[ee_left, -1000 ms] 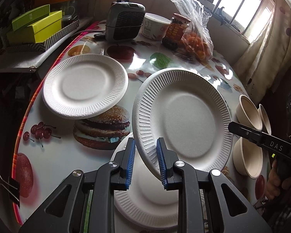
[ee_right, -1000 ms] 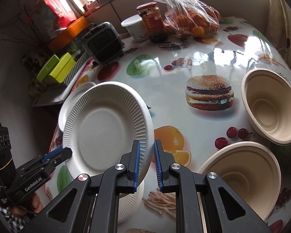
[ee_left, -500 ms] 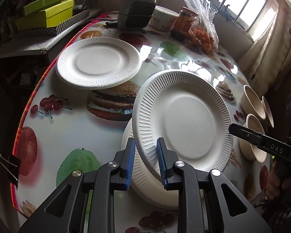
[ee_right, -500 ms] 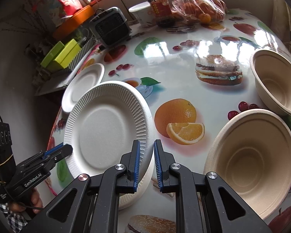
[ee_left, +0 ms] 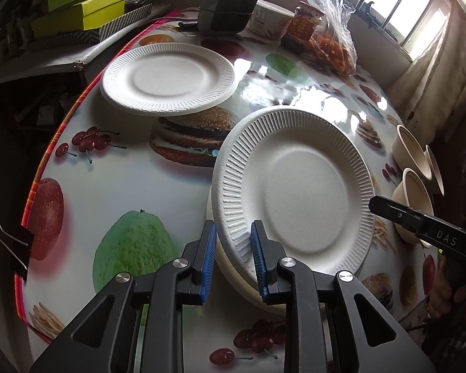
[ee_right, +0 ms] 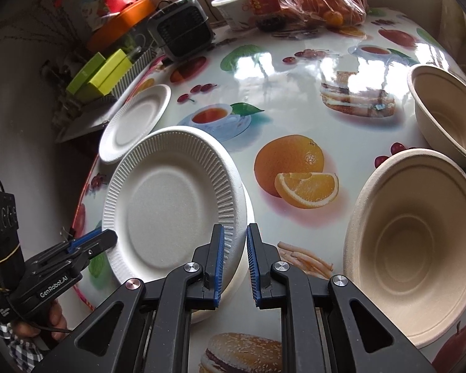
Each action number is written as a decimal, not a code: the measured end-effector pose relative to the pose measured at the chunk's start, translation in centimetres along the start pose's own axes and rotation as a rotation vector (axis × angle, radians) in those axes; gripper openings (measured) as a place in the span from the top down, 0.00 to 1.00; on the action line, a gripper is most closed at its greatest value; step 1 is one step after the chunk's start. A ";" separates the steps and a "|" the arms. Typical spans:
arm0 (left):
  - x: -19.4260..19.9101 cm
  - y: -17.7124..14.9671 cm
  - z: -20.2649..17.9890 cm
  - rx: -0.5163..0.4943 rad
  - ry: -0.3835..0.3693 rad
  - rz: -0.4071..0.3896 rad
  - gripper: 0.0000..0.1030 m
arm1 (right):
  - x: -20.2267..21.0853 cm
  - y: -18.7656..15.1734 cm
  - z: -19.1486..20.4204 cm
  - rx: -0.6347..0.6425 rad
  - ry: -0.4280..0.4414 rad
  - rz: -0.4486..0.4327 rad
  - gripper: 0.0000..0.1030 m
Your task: Organize plates and bowls
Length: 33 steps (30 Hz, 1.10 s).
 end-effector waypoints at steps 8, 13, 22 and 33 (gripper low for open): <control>-0.1 -0.5 0.1 0.004 0.001 0.009 0.77 | -0.4 -0.5 -0.2 -0.004 -0.003 0.017 0.86; -0.1 -0.7 0.2 0.007 0.004 0.011 0.77 | -0.5 -0.4 -0.1 -0.002 -0.007 0.018 0.86; -0.3 -0.7 0.3 0.008 0.005 0.018 0.77 | -0.6 -0.4 -0.2 0.001 -0.014 0.023 0.86; -0.5 -0.8 0.5 0.005 0.009 0.021 0.76 | -0.7 -0.4 -0.2 0.000 -0.015 0.025 0.86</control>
Point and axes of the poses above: each gripper's, at about its wrist camera, not at the fingertips, and x roughly against the way its jaws point, z to its left, y to its top, the point moved 3 cm from there along -x, roughly the way its jaws point, and after that the axes turned 3 degrees about x, right-handed, at the moved point
